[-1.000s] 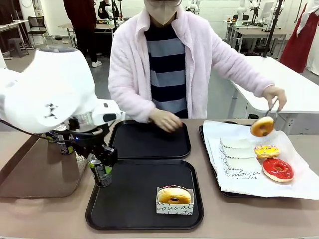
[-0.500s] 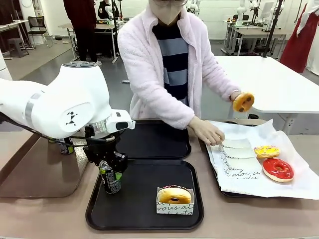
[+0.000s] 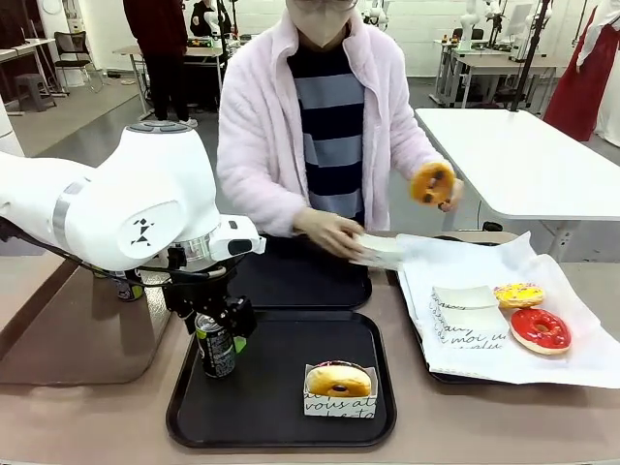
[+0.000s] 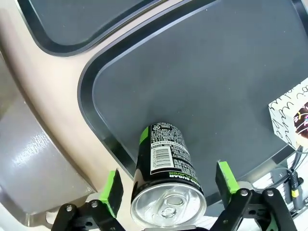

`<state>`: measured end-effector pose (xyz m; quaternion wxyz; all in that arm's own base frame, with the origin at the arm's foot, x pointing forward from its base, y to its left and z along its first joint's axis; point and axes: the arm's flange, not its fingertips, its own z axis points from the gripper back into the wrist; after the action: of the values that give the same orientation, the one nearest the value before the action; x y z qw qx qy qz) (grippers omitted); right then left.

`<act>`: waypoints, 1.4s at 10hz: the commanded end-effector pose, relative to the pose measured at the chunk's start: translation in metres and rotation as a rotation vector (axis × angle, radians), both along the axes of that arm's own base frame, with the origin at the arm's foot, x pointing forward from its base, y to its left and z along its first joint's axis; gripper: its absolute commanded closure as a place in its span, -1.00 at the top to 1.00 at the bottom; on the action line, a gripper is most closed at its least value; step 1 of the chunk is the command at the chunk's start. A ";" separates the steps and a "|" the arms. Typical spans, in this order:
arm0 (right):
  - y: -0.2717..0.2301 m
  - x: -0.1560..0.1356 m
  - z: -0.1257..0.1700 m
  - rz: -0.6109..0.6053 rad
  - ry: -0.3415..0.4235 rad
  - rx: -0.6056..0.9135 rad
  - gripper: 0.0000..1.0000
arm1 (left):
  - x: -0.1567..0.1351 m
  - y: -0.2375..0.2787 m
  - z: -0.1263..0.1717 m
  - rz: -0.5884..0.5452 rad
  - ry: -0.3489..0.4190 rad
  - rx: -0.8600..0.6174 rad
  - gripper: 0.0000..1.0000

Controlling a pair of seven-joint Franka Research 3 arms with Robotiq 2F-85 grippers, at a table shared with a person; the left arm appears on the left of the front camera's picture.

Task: Set up donuts and drinks on trays.
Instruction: Pick up one Pepsi coke and place it on the Flat Tray.

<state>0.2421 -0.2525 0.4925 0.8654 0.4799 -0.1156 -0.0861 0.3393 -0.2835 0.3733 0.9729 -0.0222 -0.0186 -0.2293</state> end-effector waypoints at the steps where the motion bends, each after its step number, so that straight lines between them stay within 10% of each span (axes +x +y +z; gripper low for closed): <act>1: -0.001 0.002 0.000 0.003 -0.018 0.022 1.00 | -0.005 -0.005 0.006 -0.001 -0.014 0.039 1.00; 8: -0.001 0.002 0.000 0.003 -0.018 0.022 1.00 | -0.082 0.078 0.135 -0.025 -0.076 -0.037 1.00; 14: -0.001 0.002 0.000 0.003 -0.018 0.022 1.00 | -0.065 0.226 0.153 0.179 -0.061 -0.110 1.00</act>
<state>0.2418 -0.2528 0.4923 0.8652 0.4802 -0.1155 -0.0866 0.2782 -0.0597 0.5318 0.9864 -0.0652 -0.0643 -0.1364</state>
